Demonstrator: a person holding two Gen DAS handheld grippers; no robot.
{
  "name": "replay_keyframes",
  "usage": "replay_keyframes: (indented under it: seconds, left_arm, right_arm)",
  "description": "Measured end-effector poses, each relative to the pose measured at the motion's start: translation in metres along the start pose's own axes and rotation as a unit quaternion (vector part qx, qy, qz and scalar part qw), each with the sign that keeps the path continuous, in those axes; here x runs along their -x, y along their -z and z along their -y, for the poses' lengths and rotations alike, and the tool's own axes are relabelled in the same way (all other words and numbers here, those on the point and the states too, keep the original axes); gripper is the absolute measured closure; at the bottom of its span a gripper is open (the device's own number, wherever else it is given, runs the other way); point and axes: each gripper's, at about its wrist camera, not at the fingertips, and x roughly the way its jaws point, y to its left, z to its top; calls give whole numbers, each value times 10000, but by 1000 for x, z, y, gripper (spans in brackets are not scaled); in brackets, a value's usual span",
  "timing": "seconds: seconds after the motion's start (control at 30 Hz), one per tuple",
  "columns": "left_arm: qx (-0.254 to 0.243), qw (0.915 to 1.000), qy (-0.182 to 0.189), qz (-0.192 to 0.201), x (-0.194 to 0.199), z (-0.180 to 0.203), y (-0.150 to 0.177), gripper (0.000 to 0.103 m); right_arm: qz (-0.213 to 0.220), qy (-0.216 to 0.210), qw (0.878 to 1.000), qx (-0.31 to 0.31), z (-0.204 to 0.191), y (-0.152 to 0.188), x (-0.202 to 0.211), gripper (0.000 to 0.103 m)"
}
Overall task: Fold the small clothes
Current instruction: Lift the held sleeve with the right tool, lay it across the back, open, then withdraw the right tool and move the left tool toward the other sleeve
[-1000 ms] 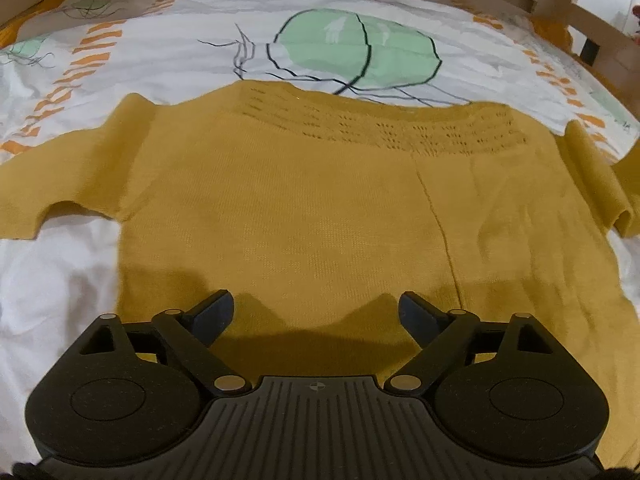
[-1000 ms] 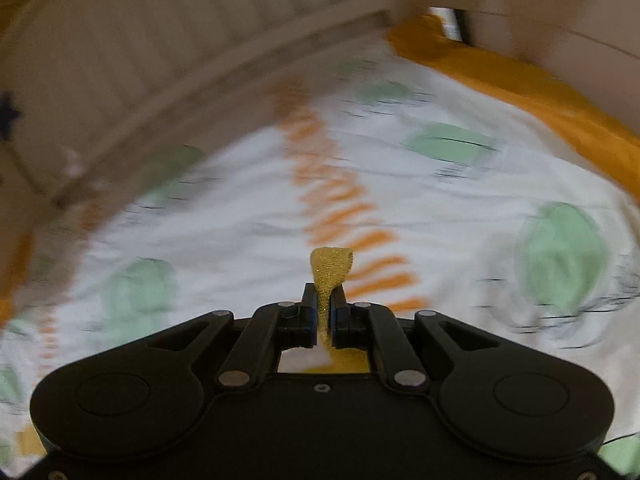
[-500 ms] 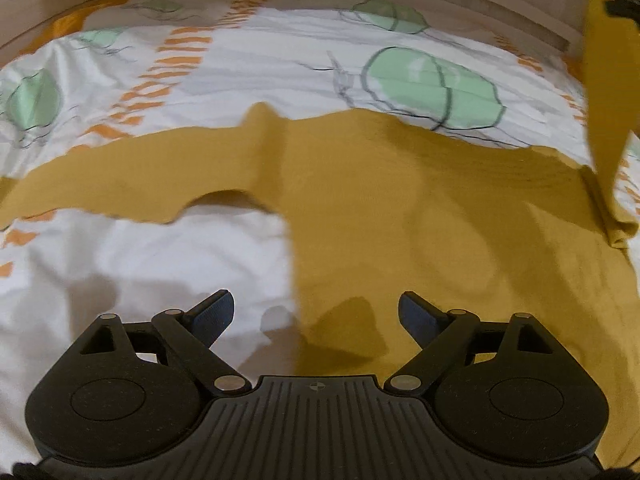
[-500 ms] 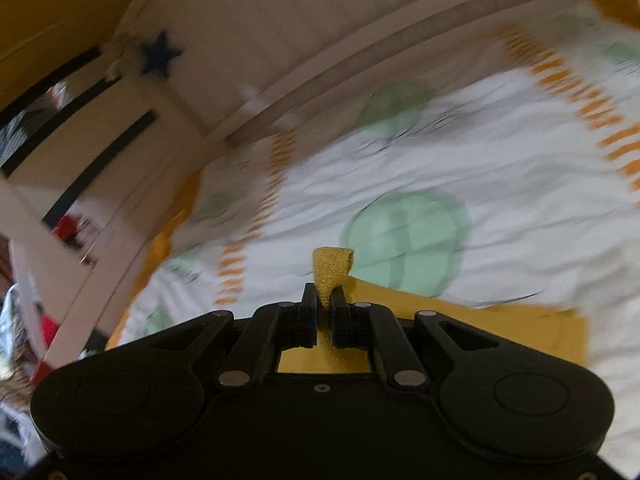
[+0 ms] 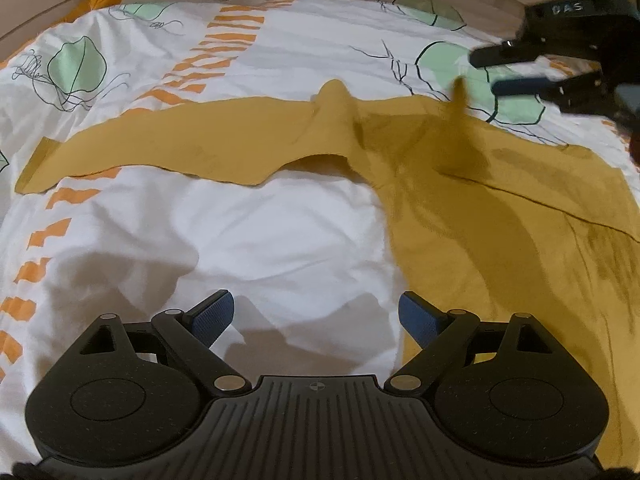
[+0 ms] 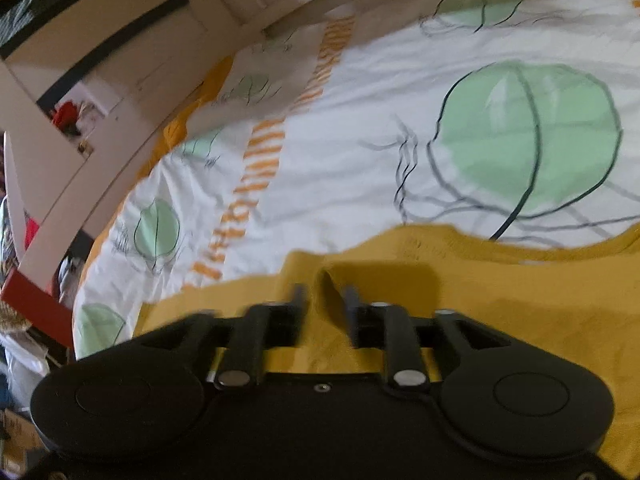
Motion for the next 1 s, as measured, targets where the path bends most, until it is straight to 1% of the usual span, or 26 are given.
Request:
replay_keyframes:
  seconds: [0.03, 0.07, 0.13, 0.23, 0.37, 0.43, 0.53, 0.67, 0.8, 0.9, 0.97, 1.0]
  left_arm:
    - [1, 10000, 5, -1, 0, 0, -1, 13]
    - [-1, 10000, 12, -2, 0, 0, -2, 13]
    - [-27, 10000, 33, 21, 0, 1, -3, 13]
    - [-122, 9999, 68, 101, 1, 10, -9, 13]
    - [-292, 9993, 155, 196, -1, 27, -19, 13]
    - [-376, 9988, 194, 252, -3, 37, -22, 13]
    - [-449, 9983, 246, 268, -9, 51, -24, 13]
    - [-505, 9980, 319, 192, -20, 68, -23, 13]
    - [-694, 9970, 302, 137, -32, 84, -17, 13]
    - [-773, 9967, 210, -96, -49, 89, -9, 11]
    - [-823, 9962, 229, 154, -51, 87, -1, 9]
    - [-835, 9960, 236, 216, -50, 87, 1, 7]
  right_arm:
    - [14, -66, 10000, 31, -1, 3, -2, 39]
    - [56, -108, 9999, 88, 0, 5, -1, 39]
    - [145, -52, 9997, 207, 5, 7, 9, 39]
    - [301, 216, 9990, 249, 23, 10, 28, 39]
    - [554, 782, 9954, 52, 65, 20, 64, 39]
    - [659, 1150, 9912, -29, 86, 27, 83, 39]
    - [801, 1820, 9800, -87, 120, 40, 113, 37]
    - [837, 2364, 9675, -331, 155, 57, 137, 37]
    - [808, 2582, 9618, -411, 175, 68, 145, 37]
    - [787, 2562, 9623, -473, 184, 73, 143, 37]
    - [809, 2563, 9618, -517, 187, 74, 141, 37]
    - [818, 2566, 9615, -554, 189, 74, 139, 37]
